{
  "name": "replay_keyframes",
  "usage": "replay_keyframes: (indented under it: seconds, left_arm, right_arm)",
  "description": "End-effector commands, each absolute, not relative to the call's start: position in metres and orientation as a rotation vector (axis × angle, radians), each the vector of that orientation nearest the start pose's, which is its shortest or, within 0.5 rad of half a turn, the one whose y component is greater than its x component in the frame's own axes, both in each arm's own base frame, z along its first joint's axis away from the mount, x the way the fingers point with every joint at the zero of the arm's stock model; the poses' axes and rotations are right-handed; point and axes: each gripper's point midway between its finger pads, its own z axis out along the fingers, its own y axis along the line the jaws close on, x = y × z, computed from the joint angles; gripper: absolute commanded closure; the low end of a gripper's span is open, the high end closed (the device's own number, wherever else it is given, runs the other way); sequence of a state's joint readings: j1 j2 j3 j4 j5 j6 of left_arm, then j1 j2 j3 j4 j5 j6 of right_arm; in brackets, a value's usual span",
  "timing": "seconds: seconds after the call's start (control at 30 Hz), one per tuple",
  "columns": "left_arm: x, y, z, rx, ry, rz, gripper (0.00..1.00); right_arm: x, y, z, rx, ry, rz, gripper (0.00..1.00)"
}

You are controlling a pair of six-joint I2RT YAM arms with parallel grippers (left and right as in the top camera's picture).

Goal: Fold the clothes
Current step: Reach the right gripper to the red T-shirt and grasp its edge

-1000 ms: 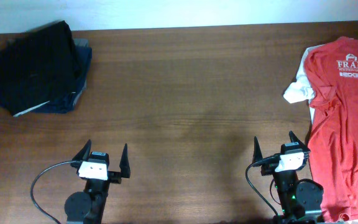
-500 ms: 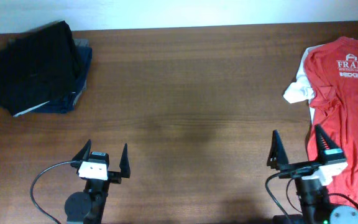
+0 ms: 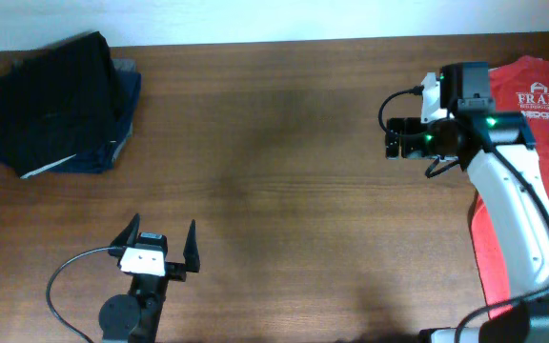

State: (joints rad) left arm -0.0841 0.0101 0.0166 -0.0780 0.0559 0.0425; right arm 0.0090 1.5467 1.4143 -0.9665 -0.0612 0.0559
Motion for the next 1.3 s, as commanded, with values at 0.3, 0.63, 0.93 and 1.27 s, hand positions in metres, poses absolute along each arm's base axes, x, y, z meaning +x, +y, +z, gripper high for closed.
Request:
replay_keyframes:
  seconds: [0.3, 0.63, 0.93, 1.27]
  left_arm:
    - [0.244, -0.034, 0.158, 0.174, 1.635, -0.082, 0.01]
    - [0.244, -0.034, 0.158, 0.174, 1.635, -0.082, 0.01]
    - [0.244, -0.034, 0.158, 0.174, 1.635, -0.082, 0.01]
    - [0.244, -0.034, 0.158, 0.174, 1.635, -0.082, 0.01]
  right_arm:
    - [0.382, -0.165, 0.257, 0.559, 2.424, -0.405, 0.43]
    - [0.492, -0.203, 0.125, 0.433, 2.461, -0.403, 0.32]
    - [0.531, -0.213, 0.048, 0.403, 2.432, -0.237, 0.46]
    - [0.528, -0.23, 0.026, 0.443, 2.44, -0.208, 0.96]
